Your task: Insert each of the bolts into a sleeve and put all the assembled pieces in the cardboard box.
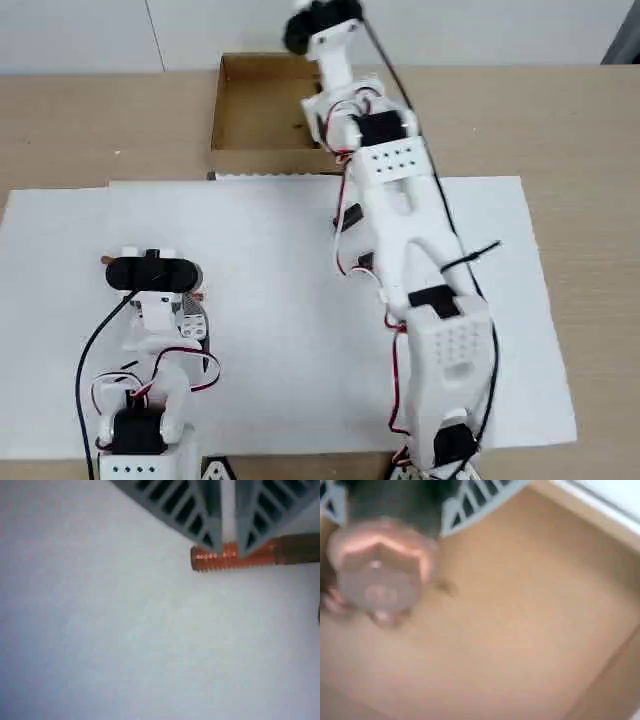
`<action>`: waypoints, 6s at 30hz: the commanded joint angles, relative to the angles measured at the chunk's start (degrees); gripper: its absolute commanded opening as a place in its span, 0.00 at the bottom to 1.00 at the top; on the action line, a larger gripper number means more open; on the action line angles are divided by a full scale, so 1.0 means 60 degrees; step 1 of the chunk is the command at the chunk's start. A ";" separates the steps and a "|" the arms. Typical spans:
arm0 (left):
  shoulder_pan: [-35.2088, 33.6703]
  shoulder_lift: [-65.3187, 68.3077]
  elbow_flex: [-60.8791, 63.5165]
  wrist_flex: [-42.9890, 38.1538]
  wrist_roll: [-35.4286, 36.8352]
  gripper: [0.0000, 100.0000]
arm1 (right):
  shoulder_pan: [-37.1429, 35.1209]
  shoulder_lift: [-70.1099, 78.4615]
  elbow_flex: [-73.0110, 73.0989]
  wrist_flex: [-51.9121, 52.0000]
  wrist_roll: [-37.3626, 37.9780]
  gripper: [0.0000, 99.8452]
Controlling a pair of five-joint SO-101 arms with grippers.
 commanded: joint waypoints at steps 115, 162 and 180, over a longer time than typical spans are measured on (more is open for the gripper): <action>-0.0029 -0.0088 -0.0037 -0.0205 -0.0029 0.01 | -0.0051 -0.2176 0.2623 0.6425 -0.6447 0.01; -0.0044 -0.0088 -0.0037 -0.0205 -0.0029 0.01 | -0.0110 -0.0256 0.2623 0.4315 -0.6462 0.25; -0.0044 -0.0088 -0.0037 -0.0205 -0.0029 0.01 | -0.0051 -0.0154 0.2623 0.4432 -0.6476 0.14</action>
